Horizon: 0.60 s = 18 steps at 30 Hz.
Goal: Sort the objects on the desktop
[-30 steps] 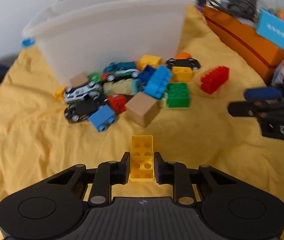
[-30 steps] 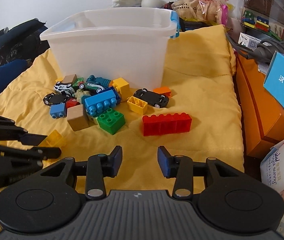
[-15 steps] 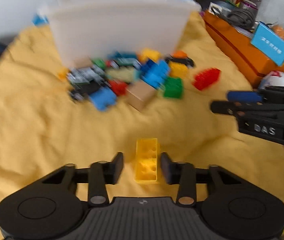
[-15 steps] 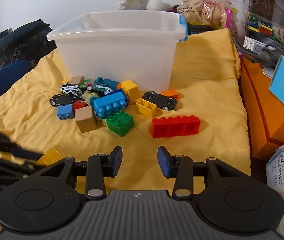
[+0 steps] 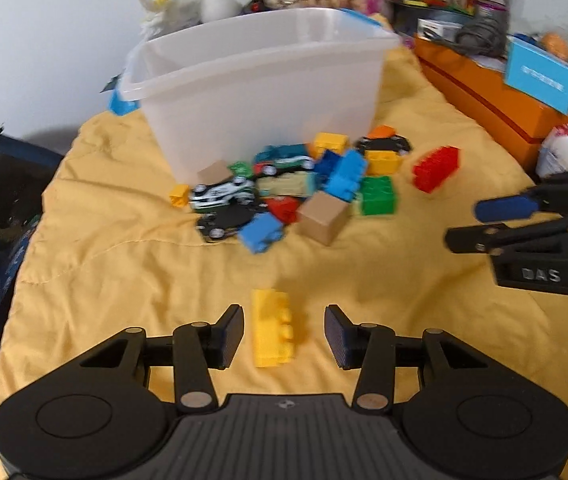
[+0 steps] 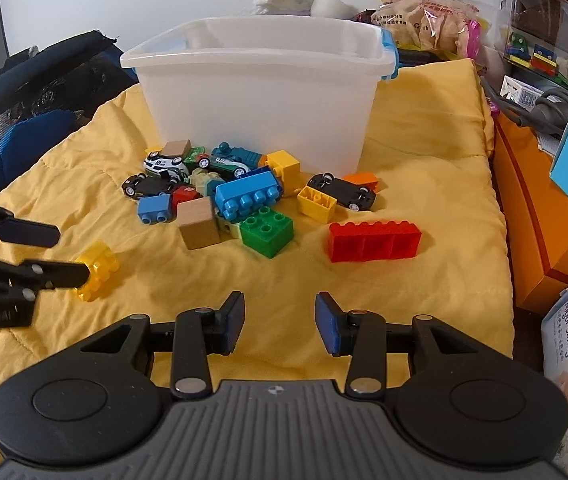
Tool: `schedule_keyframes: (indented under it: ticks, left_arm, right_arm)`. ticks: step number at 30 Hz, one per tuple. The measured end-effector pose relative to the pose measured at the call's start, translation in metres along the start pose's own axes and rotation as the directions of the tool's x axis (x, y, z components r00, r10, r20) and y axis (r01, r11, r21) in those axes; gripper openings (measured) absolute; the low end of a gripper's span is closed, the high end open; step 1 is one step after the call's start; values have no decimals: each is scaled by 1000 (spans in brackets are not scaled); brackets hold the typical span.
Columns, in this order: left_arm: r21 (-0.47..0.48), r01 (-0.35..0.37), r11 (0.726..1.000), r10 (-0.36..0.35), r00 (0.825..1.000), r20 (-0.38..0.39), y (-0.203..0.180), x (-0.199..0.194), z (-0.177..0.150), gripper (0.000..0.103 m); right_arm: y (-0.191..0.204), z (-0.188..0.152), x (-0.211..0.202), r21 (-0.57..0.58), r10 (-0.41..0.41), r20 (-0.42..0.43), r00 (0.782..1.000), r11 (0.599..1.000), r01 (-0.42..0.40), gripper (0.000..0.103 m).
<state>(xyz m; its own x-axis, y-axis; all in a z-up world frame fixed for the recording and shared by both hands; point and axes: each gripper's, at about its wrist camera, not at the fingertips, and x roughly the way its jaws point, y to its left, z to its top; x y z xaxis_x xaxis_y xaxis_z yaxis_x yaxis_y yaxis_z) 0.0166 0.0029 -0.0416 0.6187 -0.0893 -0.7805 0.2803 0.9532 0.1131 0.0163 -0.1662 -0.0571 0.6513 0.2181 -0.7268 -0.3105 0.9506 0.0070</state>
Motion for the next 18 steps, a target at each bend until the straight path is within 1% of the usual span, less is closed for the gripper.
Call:
schedule_keyframes:
  ticks: [3, 5, 7, 8, 9, 10, 11, 12, 13, 14, 15, 16, 17, 18]
  left_arm:
    - [51, -54, 997, 56, 998, -25, -9, 14, -3, 49]
    - [62, -60, 996, 63, 997, -45, -9, 23, -7, 41]
    - [90, -77, 993, 82, 995, -50, -10, 30, -11, 39]
    - [101, -81, 992, 86, 995, -55, -10, 32, -13, 30]
    - [93, -71, 993, 76, 996, -53, -7, 33, -15, 25]
    - [51, -45, 998, 48, 997, -59, -1, 32, -16, 25]
    - [-19, 15, 1000, -16, 997, -71, 9, 31, -15, 25]
    - [-106, 111, 988, -118, 991, -65, 20, 28, -14, 25]
    - [-177, 176, 968, -188, 981, -53, 28, 25, -13, 25]
    - [-218, 218, 951, -233, 971, -48, 31, 24, -12, 25]
    - [-253, 269, 929, -290, 956, -49, 34, 25, -12, 25]
    - [-297, 308, 904, -338, 939, -54, 36, 29, -12, 25]
    - [-327, 321, 889, -361, 930, -69, 37, 34, -13, 25]
    - [-347, 313, 884, -364, 927, -91, 38, 40, -15, 26]
  right_arm:
    - [2, -1, -1, 1, -1, -4, 1000, 1000, 1, 43]
    - [3, -2, -2, -3, -1, -4, 1000, 1000, 1, 43]
    - [4, -3, -3, -6, -3, -5, 1000, 1000, 3, 43]
    - [4, -4, -3, -5, -3, -6, 1000, 1000, 3, 43]
    - [4, -4, -3, -5, -4, -6, 1000, 1000, 4, 43]
    - [4, -5, -4, -8, -8, -4, 1000, 1000, 8, 43]
    - [5, -5, -4, -14, -13, -3, 1000, 1000, 13, 43]
    - [5, -5, -5, -18, -17, 0, 1000, 1000, 17, 43]
    - [4, -6, -5, -17, -22, 3, 1000, 1000, 22, 43]
    - [4, -6, -5, -13, -24, 5, 1000, 1000, 24, 43]
    - [4, -6, -5, -11, -27, 5, 1000, 1000, 27, 43]
    - [3, -6, -4, -9, -29, 3, 1000, 1000, 29, 43]
    - [3, -6, -4, -4, -29, 2, 1000, 1000, 29, 43]
    - [3, -6, -4, 0, -27, 2, 1000, 1000, 27, 43]
